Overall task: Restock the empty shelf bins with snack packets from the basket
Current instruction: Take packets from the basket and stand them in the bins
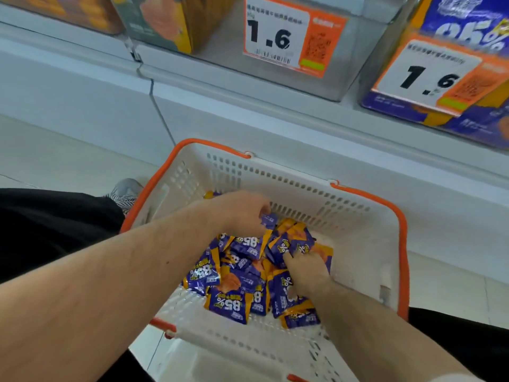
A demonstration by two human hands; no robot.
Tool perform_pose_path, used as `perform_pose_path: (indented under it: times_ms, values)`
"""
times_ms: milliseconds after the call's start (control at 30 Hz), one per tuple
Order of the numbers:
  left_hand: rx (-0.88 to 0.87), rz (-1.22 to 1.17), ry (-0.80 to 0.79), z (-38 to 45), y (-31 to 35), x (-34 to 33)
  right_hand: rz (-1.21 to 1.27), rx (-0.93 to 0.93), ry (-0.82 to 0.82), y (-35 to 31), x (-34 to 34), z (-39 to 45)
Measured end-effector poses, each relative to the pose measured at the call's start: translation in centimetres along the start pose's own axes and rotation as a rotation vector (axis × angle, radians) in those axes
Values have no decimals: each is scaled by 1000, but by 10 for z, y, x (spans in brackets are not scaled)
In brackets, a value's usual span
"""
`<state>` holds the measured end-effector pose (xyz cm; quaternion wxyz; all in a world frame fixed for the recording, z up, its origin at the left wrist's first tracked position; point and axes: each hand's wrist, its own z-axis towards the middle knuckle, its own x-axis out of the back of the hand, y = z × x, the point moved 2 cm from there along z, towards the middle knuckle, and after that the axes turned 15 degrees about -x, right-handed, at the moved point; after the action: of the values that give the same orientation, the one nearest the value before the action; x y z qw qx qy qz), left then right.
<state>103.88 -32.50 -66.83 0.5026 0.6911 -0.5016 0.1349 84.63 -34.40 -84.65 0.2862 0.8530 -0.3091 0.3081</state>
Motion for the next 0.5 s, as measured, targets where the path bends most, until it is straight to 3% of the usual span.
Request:
perform_pose_path:
  times_ms: [167, 300, 500]
  values:
    - [-8, -8, 8, -3, 3, 1, 94, -13, -77, 12, 8, -3]
    - [-2, -26, 43, -8, 5, 6, 371, -74, -194, 34, 31, -7]
    - [38, -172, 214, -15, 21, 18, 898, -47, -19, 96, 102, -34]
